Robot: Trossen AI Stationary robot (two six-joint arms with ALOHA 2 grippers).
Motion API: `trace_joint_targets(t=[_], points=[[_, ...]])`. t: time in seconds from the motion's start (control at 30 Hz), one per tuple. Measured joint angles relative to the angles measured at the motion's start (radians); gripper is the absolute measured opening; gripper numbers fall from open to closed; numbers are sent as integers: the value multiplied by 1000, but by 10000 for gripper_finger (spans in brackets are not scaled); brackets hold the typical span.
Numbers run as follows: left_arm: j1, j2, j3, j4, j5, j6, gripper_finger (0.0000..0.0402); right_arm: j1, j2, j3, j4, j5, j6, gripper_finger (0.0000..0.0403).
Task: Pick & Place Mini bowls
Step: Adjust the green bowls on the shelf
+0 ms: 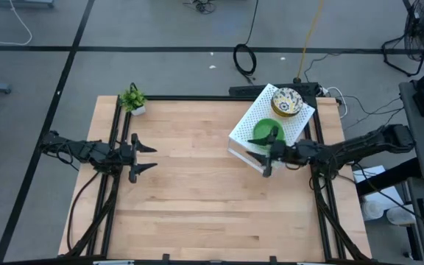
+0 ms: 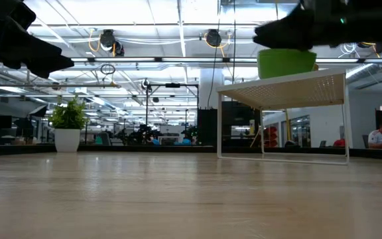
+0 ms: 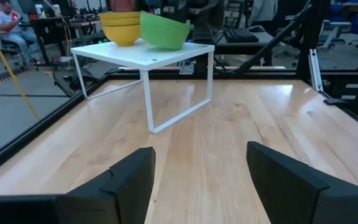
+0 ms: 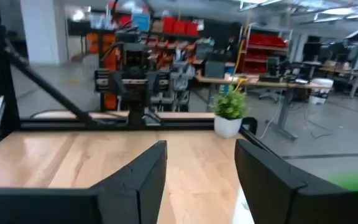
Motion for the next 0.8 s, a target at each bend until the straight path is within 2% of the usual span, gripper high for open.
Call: trace_joint_targets(t=[0.27, 0.47, 0.53, 0.67, 0.8], points=[[0, 0, 0, 21, 27, -7, 253, -48, -79, -238, 262, -157, -15, 172], [0, 0, 0, 24, 28, -71, 253, -53, -166, -355, 330, -45, 4, 175], [-1, 1, 0, 21, 37, -152, 253, -53, -187, -351, 277, -66, 45, 175], [-1, 1, 0, 21, 44, -252, 253, -45, -200, -309, 105, -207, 33, 172], [-1, 1, 0, 21, 55, -309, 253, -12, -196, -299, 89, -232, 25, 175]])
